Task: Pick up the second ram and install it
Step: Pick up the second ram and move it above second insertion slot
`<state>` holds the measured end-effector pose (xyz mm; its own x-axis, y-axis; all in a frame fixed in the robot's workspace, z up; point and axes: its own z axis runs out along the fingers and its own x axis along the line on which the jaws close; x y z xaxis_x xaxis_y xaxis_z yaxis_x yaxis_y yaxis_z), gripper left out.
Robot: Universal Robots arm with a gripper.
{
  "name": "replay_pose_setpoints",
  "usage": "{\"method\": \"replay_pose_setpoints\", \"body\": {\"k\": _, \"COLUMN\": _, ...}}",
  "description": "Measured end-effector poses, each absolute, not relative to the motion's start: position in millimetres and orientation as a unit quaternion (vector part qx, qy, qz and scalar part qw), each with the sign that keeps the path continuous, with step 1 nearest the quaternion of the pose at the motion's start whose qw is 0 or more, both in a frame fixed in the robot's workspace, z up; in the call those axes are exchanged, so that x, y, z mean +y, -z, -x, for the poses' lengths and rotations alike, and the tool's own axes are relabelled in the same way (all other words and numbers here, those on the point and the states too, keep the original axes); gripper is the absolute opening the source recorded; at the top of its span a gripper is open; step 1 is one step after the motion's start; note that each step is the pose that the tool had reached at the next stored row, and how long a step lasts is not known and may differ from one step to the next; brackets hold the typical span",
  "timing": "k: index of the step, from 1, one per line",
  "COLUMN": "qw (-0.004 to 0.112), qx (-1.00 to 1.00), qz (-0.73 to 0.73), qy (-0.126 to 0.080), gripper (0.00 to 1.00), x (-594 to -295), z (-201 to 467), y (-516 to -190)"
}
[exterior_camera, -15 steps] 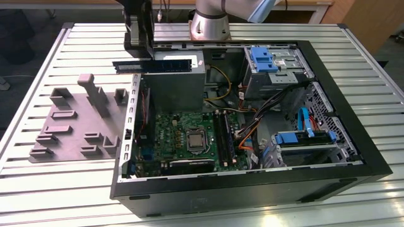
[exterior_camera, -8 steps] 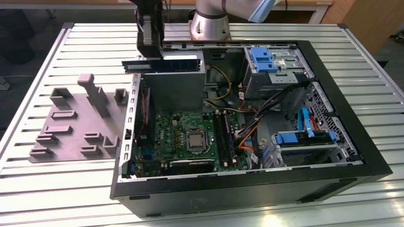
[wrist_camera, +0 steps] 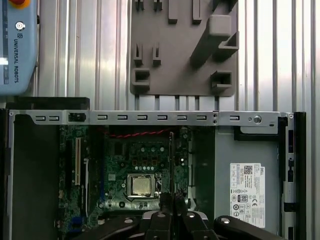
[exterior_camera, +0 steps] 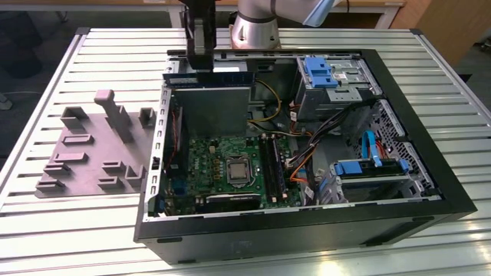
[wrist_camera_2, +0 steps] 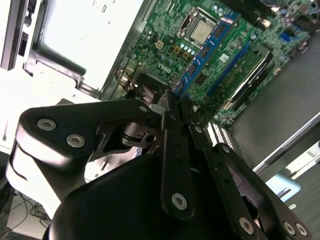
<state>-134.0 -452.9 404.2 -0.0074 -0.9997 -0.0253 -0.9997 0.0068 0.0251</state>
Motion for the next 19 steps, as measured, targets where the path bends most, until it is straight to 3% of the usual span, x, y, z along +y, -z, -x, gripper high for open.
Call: {"method": "replay_pose_setpoints", "body": {"k": 19, "qw": 0.000, "qx": 0.709, "qz": 0.704, "qy": -0.018, "gripper": 0.14, "x": -452.6, "z": 80.1, "y": -404.2}}
